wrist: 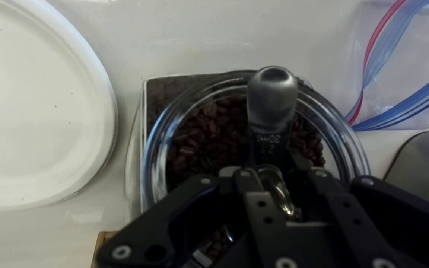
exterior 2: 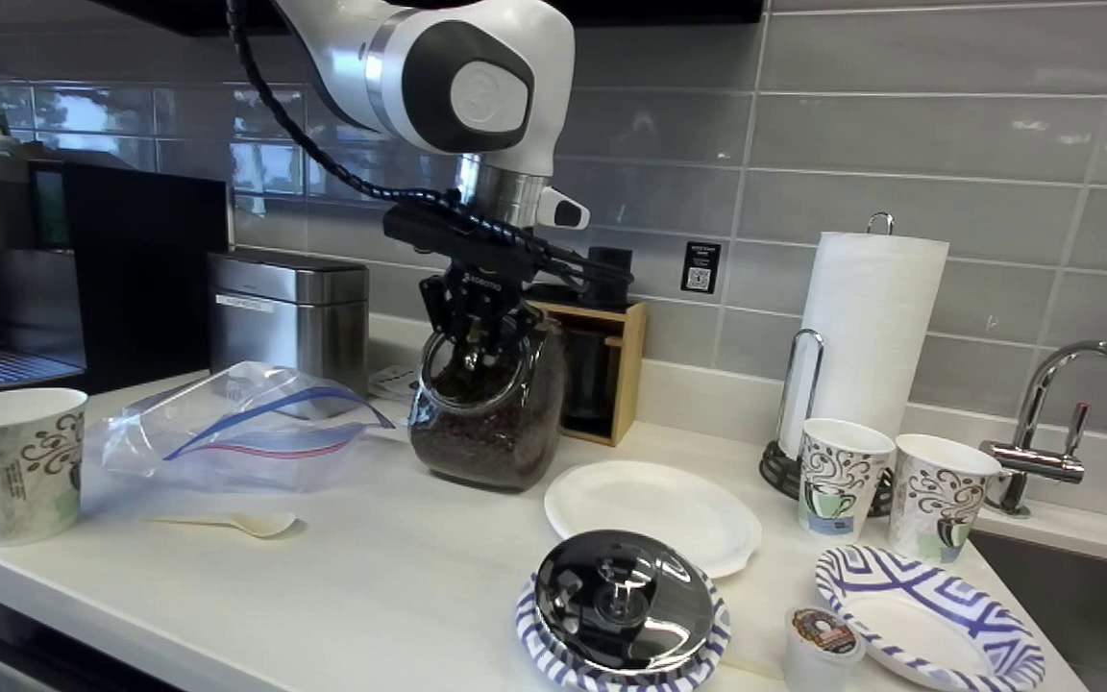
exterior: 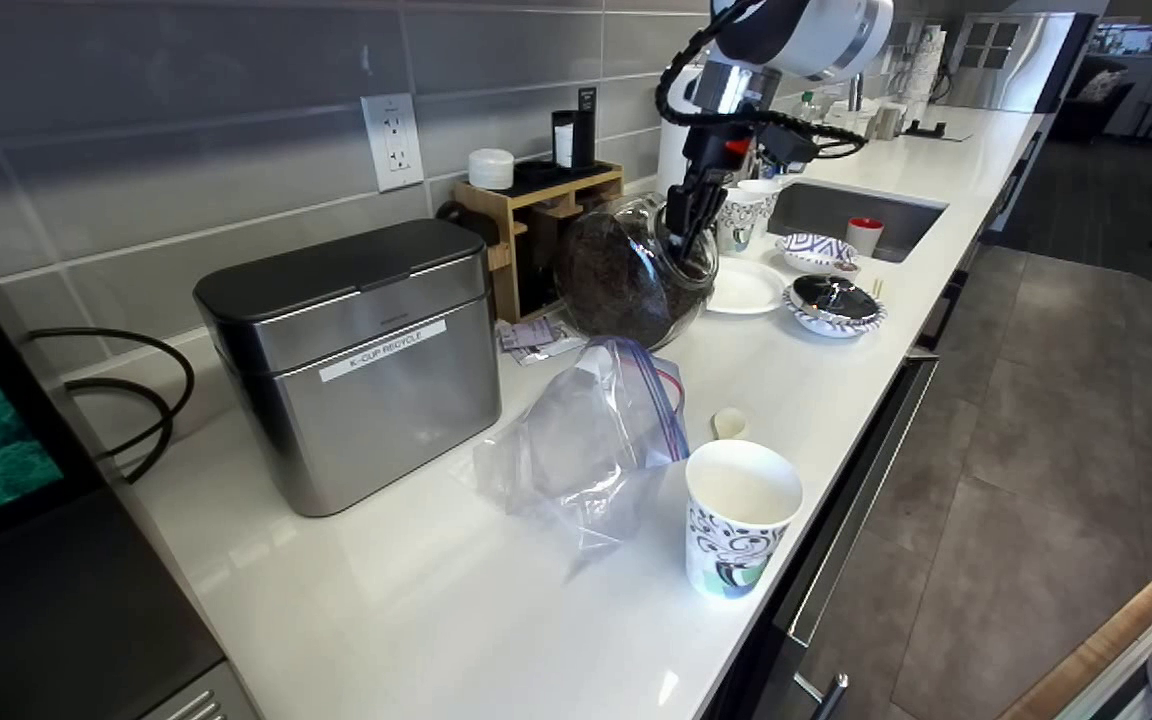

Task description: Put the silver spoon inside the glass coffee jug

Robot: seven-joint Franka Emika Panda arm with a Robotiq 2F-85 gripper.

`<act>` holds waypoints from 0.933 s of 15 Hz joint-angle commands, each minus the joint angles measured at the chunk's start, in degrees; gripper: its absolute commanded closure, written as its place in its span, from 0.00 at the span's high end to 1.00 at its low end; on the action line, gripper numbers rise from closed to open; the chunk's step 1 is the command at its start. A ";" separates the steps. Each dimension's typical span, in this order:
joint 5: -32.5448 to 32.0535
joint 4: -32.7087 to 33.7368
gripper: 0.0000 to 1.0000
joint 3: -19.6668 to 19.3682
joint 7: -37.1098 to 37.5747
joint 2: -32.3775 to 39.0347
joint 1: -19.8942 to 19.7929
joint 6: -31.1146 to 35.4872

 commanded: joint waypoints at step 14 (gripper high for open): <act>0.03 -2.27 0.06 0.28 4.67 0.34 0.63 7.97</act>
